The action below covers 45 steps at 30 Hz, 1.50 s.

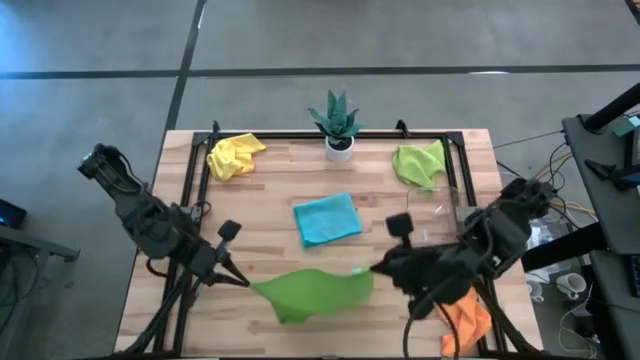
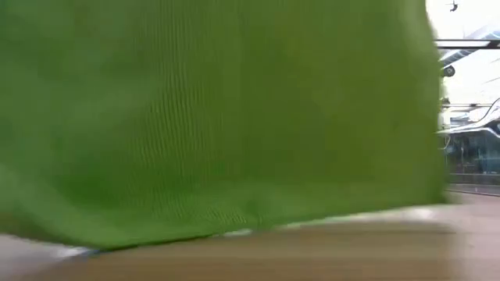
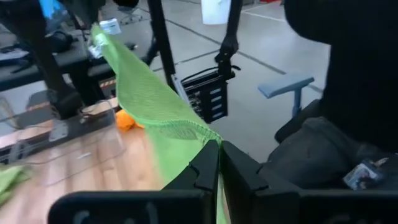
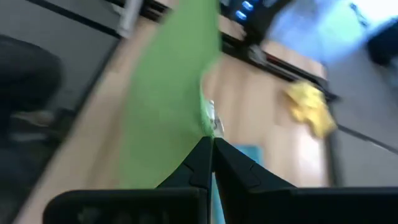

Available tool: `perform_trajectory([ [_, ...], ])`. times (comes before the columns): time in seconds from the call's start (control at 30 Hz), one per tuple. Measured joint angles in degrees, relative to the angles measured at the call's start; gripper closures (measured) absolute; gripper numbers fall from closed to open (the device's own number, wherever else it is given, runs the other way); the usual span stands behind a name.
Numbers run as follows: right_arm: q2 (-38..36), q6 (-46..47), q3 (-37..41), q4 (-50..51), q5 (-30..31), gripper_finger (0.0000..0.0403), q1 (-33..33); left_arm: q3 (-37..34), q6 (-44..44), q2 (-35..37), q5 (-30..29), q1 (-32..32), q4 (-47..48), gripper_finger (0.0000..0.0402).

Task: Fold microfiber towels
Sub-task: Fold the green towel on the table

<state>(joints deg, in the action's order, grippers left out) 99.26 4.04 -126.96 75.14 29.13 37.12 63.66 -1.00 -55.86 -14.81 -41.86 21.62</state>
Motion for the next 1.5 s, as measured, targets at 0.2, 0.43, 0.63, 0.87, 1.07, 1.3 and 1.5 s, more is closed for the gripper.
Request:
perform_trajectory([
  [0.2,0.0,2.4,1.8,10.4,2.6,0.0394,-9.4,1.2,-0.4,3.1,-10.6,1.6,9.6,0.0401],
  [0.43,0.1,2.5,18.1,8.9,2.5,0.0394,-22.2,-12.1,6.2,7.3,-11.9,10.7,9.9,0.0401],
  [0.63,0.2,-5.2,36.7,-9.9,2.2,0.0394,-29.1,-27.0,9.3,10.0,-10.6,20.1,6.9,0.0401],
  [0.87,0.2,-11.2,47.1,-25.4,2.0,0.0394,-30.8,-31.1,9.6,12.8,-5.4,23.7,4.2,0.0401],
  [1.07,0.1,-4.5,47.7,-19.6,-5.7,0.0394,-26.6,-29.9,10.6,12.6,4.4,22.5,3.8,0.0401],
  [1.3,0.2,1.6,51.8,-19.2,-11.8,0.0394,-18.7,-33.0,11.2,3.4,10.2,20.2,-7.8,0.0401],
  [1.5,0.2,6.5,53.3,-22.5,-13.3,0.0394,-12.7,-33.3,11.5,-8.5,15.8,18.4,-20.1,0.0401],
])
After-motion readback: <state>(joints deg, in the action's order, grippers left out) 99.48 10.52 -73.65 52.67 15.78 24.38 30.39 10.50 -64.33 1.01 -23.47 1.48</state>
